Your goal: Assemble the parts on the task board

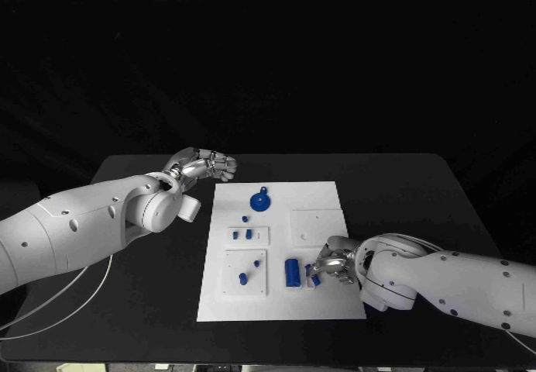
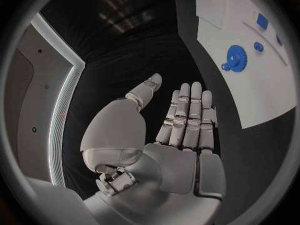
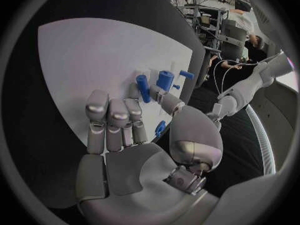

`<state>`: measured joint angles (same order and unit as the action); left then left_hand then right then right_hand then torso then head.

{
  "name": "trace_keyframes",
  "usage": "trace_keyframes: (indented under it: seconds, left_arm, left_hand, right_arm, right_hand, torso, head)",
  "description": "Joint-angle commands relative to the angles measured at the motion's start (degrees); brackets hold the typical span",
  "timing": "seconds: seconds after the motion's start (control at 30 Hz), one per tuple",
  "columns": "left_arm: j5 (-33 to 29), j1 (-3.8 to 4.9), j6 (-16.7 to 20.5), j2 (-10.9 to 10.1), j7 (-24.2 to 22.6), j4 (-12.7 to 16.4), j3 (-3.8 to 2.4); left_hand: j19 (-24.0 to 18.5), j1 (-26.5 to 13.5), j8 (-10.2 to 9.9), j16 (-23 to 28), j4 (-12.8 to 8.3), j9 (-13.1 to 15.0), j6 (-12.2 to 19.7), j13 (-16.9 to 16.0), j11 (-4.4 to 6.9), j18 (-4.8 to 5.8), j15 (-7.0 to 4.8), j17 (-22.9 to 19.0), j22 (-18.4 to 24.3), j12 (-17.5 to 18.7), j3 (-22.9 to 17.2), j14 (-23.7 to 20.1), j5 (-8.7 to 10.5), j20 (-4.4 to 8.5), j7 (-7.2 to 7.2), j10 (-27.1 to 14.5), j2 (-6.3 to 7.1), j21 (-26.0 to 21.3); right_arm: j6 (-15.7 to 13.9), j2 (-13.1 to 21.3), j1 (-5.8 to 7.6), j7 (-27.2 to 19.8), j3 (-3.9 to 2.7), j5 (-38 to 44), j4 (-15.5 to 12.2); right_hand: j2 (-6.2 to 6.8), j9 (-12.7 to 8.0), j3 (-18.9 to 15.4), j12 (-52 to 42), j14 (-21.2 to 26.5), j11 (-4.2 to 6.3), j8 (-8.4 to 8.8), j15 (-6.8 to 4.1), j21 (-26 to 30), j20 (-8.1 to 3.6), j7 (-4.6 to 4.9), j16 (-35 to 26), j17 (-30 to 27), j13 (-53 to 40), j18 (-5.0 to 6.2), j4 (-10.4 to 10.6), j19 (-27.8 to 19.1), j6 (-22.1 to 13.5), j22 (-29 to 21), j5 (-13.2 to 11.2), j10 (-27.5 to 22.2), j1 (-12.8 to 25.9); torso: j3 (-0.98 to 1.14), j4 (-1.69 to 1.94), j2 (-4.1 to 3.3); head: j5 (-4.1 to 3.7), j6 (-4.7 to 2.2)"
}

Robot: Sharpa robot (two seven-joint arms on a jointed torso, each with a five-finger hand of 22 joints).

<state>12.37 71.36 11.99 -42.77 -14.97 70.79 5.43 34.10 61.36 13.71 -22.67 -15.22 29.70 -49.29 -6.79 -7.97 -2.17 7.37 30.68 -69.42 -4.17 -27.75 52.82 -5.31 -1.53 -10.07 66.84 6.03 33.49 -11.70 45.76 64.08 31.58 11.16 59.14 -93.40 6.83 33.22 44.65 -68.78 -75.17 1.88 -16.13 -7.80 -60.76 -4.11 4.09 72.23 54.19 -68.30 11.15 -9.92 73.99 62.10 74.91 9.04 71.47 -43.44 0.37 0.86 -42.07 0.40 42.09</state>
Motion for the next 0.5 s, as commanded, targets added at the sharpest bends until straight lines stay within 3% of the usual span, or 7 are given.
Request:
trace_keyframes:
  seconds: [0.03,0.3,0.5]
  left_arm:
    - [-0.09,0.07,-0.76,0.04,-0.33,0.13,-0.04]
    - [-0.08,0.07,-0.74,0.03,-0.32,0.14,-0.04]
    - [-0.07,0.08,-0.73,0.01,-0.29,0.08,-0.04]
  left_hand:
    - [0.19,-0.32,0.34,0.36,0.34,-0.10,0.39,0.07,0.03,-0.18,0.04,0.08,-0.07,0.01,-0.15,0.26,0.15,-0.13,-0.02,-0.40,-0.02,-0.19]
    - [0.19,-0.31,0.35,0.37,0.34,-0.10,0.39,0.07,0.03,-0.18,0.04,0.09,-0.08,0.01,-0.15,0.27,0.15,-0.13,-0.02,-0.40,-0.02,-0.20]
    - [0.19,-0.31,0.35,0.38,0.34,-0.10,0.39,0.07,0.03,-0.18,0.04,0.10,-0.09,0.01,-0.15,0.27,0.15,-0.13,-0.02,-0.40,-0.01,-0.20]
  right_arm:
    - [1.35,-0.19,-0.19,-0.50,0.11,0.06,-0.04]
    - [2.20,-0.12,-0.18,-0.40,0.11,0.06,-0.05]
    - [2.59,0.15,-0.17,-0.57,0.11,0.06,-0.26]
  right_hand:
    - [0.70,-0.17,0.07,-0.36,-0.05,0.41,0.20,-0.44,0.05,-0.28,-0.03,-0.22,-0.04,-0.06,3.85,0.56,-0.04,0.56,0.58,-0.64,0.75,0.21]
    - [1.65,-0.24,0.15,-0.41,-0.04,0.45,0.23,-0.47,0.07,-0.34,-0.06,-0.22,-0.04,-0.16,3.85,1.30,-0.05,0.65,0.59,-1.75,0.83,0.72]
    - [3.47,-0.31,0.46,-0.30,-0.05,0.47,0.27,-0.51,0.11,-0.45,-0.12,-0.24,-0.05,-0.12,3.85,2.50,0.01,0.72,0.57,-2.92,0.79,1.11]
  torso:
    - [0.01,0.00,0.02]
    - [0.01,-0.02,0.02]
    - [0.04,0.02,0.03]
  head:
    - [-0.04,0.04]
    - [-0.02,0.09]
    - [0.02,0.16]
